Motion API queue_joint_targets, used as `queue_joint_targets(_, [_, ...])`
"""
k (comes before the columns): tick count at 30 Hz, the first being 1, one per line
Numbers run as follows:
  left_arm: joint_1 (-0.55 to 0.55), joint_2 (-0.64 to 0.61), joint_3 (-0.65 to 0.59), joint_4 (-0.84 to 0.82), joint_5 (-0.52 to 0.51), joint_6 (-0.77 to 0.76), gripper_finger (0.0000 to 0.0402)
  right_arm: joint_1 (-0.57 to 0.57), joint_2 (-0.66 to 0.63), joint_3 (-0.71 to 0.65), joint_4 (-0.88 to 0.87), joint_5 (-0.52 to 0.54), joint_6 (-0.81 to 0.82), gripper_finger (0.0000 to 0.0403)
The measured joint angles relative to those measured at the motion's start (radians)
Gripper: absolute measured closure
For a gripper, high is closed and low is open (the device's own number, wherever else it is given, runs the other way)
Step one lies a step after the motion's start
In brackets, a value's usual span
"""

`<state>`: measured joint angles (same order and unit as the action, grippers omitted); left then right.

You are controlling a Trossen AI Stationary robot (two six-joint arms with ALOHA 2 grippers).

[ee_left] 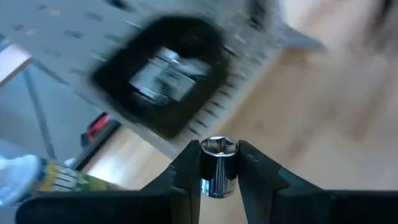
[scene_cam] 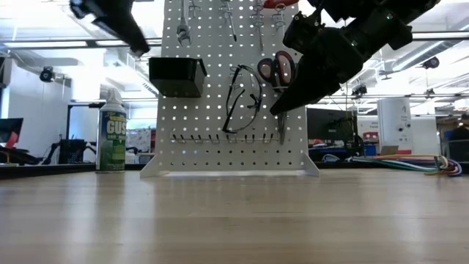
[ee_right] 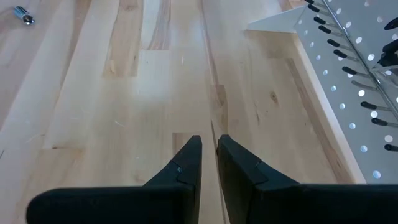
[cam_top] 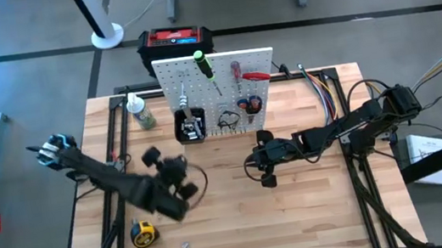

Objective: Hang tools onto peg board
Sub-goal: Put the silver socket into the black bin on the pegboard

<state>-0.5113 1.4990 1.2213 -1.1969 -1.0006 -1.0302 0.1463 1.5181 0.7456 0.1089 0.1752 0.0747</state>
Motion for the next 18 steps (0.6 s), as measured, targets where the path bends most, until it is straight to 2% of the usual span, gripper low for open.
queue_joint_targets(3, [0.067, -0.062, 0.000, 0.004, -0.024, 0.008, 0.0337, 0.000, 0.000, 0.000, 0.000, 0.000, -0.003, 0.0366])
queue_joint_targets(6, [0.117, -0.115, 0.001, 0.027, -0.030, 0.085, 0.0337, 0.000, 0.000, 0.000, 0.000, 0.000, -0.004, 0.0366])
queue_joint_targets(12, [0.183, -0.164, 0.001, 0.154, -0.037, 0.212, 0.0336, -0.001, 0.000, -0.002, 0.000, 0.001, -0.006, 0.0366])
queue_joint_targets(18, [0.223, -0.164, 0.012, 0.278, 0.011, 0.325, 0.0297, 0.000, 0.000, -0.002, 0.000, 0.001, 0.000, 0.0366])
